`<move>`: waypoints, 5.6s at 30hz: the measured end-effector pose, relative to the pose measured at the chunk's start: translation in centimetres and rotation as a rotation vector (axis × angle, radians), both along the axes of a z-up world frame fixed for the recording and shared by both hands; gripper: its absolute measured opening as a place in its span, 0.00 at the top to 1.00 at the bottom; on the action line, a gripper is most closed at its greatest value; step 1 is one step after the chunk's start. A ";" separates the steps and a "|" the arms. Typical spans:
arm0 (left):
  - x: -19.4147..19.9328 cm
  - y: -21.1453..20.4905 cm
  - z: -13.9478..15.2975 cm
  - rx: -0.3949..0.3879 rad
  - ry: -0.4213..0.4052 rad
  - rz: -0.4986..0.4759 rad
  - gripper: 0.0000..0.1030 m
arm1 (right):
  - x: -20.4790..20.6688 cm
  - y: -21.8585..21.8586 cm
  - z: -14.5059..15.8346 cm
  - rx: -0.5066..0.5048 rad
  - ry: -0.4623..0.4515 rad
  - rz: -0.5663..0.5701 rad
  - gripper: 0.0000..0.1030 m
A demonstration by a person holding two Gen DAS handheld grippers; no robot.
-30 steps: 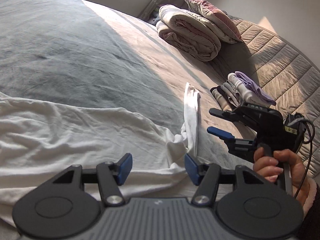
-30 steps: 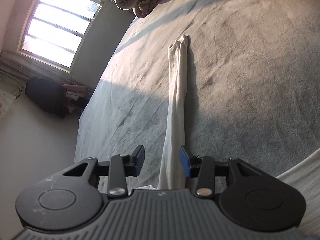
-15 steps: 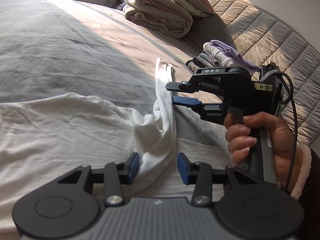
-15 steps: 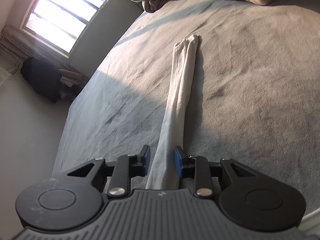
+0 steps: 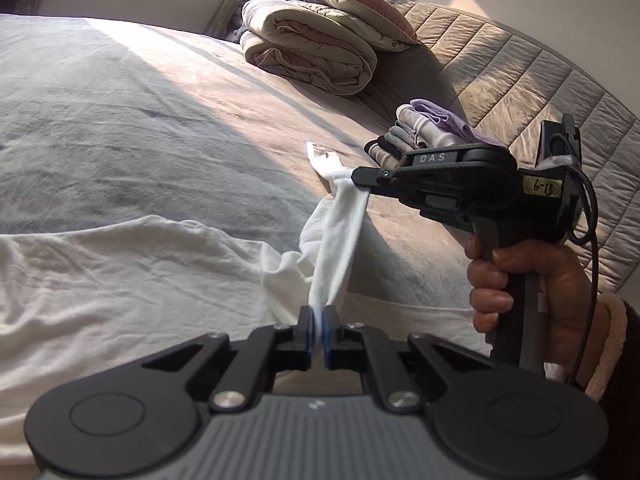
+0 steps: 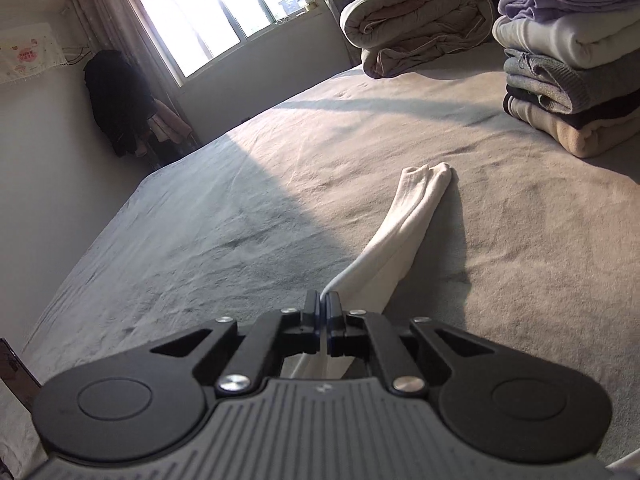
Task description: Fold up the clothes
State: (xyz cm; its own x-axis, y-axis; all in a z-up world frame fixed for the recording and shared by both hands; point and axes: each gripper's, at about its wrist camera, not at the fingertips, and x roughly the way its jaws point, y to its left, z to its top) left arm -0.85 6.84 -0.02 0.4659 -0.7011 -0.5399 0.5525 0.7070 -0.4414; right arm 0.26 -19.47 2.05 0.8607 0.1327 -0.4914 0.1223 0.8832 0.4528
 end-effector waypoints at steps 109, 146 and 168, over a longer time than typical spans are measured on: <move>-4.6 2.0 -0.8 0.104 -0.092 -0.285 0.56 | -20.7 -5.5 -2.5 -0.295 0.047 -0.366 0.55; -7.3 4.2 -0.1 0.069 -0.214 -0.247 1.00 | -17.8 -3.0 -3.9 0.259 -0.004 -0.020 0.97; -3.4 4.3 0.9 0.021 -0.130 -0.152 0.50 | -10.2 -1.0 2.2 0.059 0.148 0.218 0.55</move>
State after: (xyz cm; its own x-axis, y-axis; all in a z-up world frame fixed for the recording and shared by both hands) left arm -4.21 11.13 0.86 0.4222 -0.7580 -0.4972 0.7051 0.6193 -0.3453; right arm -9.91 -20.43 4.21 0.7279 0.3390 -0.5960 0.0009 0.8687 0.4953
